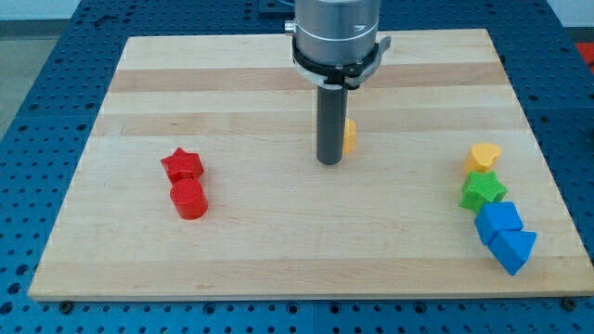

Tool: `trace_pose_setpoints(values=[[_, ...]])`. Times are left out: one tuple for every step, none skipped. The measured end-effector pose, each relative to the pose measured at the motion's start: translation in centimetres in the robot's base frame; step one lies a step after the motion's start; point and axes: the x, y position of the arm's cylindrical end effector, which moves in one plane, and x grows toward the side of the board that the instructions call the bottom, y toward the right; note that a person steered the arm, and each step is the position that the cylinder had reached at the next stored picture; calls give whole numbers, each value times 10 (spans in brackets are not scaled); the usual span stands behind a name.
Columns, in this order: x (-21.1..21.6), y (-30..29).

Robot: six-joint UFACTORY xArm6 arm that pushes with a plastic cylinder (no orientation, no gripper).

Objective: Move the yellow hexagon towards the right side of the board

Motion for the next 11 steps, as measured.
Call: trace_pose_setpoints(values=[[0, 2], [-11, -26], [-13, -26], [-14, -7], [-14, 35], [-14, 49], [-14, 33], [-14, 33], [-18, 40], [-26, 37], [-46, 45]])
